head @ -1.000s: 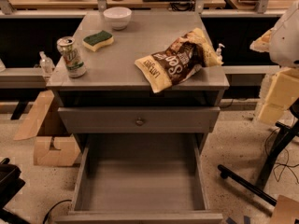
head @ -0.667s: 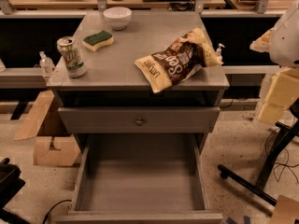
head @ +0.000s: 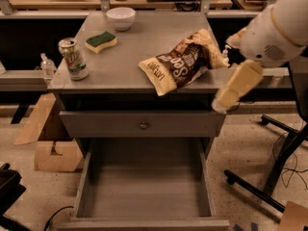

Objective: Place 7up can into middle drawer

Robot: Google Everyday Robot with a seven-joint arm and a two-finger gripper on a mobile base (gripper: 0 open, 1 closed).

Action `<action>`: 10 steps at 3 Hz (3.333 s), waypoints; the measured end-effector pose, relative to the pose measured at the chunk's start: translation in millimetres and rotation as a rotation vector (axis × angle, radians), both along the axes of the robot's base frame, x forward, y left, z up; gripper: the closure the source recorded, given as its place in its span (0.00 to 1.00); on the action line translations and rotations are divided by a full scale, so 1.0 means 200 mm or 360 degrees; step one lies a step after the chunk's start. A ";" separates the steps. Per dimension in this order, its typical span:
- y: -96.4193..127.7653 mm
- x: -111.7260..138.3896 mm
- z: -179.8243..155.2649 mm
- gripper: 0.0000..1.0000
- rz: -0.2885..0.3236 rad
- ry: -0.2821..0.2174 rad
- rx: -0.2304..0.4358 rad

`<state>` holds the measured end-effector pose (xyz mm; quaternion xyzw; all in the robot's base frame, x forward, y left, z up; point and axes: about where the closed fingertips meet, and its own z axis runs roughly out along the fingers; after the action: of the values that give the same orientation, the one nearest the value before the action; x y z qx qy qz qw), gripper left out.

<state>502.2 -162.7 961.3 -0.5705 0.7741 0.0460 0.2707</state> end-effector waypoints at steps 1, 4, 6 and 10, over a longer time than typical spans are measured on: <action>0.28 0.25 0.03 0.00 0.0063 -0.0207 0.0374; 0.60 0.35 0.14 0.00 0.0052 -0.0460 0.0724; 1.03 0.56 -0.14 0.00 0.0141 -0.0321 0.1019; 1.80 0.98 -0.30 0.00 0.0193 -0.0376 0.1262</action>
Offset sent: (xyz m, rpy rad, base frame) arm 0.0830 0.1185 0.0418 0.5633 -0.3415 0.0749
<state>698.7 197.5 900.8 -0.4678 0.6251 0.2906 0.5531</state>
